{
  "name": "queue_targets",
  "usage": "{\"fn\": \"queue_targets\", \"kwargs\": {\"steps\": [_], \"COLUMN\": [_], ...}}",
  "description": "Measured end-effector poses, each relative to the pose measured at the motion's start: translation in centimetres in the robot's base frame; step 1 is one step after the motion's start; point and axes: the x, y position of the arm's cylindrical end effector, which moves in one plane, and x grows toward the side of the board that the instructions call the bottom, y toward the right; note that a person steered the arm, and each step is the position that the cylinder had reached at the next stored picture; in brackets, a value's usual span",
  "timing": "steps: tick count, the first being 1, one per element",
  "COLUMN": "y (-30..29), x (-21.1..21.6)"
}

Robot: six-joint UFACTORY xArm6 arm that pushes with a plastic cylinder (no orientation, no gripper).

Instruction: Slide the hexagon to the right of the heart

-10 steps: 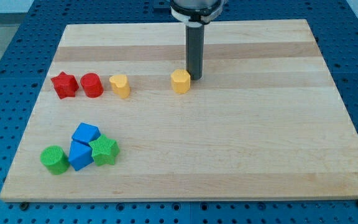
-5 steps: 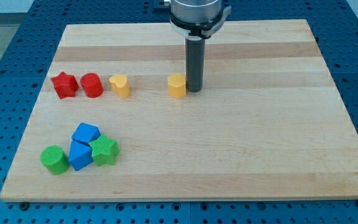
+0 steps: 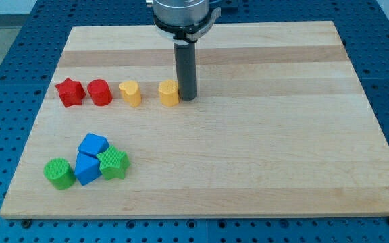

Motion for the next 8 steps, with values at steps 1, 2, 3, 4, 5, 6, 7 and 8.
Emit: {"fn": "queue_targets", "kwargs": {"steps": [1, 2, 3, 4, 5, 6, 7, 8], "y": [0.0, 0.0, -0.3, -0.5, -0.5, -0.6, -1.0, -1.1], "x": [0.0, 0.0, 0.0, 0.3, 0.3, 0.3, 0.5, 1.0]}}
